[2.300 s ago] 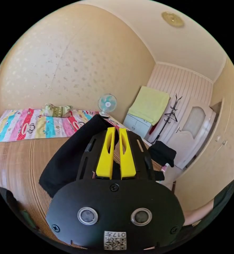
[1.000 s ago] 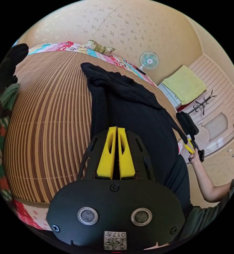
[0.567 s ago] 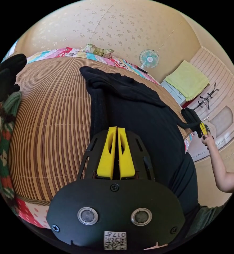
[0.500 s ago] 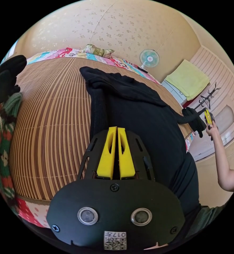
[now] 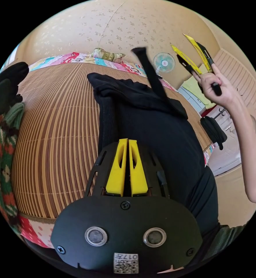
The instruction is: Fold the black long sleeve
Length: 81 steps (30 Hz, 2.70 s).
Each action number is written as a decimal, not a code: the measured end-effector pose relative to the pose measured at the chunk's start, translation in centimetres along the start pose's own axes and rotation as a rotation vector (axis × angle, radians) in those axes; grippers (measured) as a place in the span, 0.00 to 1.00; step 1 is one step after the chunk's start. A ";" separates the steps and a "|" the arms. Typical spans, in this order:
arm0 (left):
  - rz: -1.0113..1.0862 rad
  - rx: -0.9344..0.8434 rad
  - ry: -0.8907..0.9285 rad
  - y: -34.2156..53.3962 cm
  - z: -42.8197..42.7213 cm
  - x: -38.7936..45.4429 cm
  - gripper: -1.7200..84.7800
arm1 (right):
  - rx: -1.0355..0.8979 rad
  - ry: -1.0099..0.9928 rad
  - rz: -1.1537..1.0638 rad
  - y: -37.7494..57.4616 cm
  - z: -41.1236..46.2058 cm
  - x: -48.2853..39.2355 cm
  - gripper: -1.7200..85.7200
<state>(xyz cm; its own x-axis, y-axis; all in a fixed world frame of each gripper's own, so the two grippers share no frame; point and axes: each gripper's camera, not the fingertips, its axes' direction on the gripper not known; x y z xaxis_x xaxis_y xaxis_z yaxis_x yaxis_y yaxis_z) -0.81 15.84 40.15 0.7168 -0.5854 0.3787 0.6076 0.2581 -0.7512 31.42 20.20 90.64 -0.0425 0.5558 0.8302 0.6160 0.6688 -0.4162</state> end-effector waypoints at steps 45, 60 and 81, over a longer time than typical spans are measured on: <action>0.104 -0.511 0.616 -1.2 -10.0 -19.6 0.06 | -0.784 0.407 0.191 16.8 -15.5 5.8 0.04; 0.107 0.309 1.289 -2.3 -16.0 -28.1 0.06 | 0.044 -0.419 -0.443 13.1 -33.3 -2.1 0.04; -0.400 0.230 0.417 -18.8 0.1 -24.9 0.11 | 0.425 0.305 0.207 -2.3 -24.0 16.1 0.11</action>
<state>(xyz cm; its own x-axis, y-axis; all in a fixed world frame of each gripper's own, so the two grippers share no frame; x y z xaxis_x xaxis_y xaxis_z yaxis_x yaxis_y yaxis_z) -30.09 25.70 44.93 0.2523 -0.9101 0.3288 0.8931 0.0881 -0.4412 48.21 15.71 113.86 0.3140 0.5703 0.7590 0.2139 0.7364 -0.6418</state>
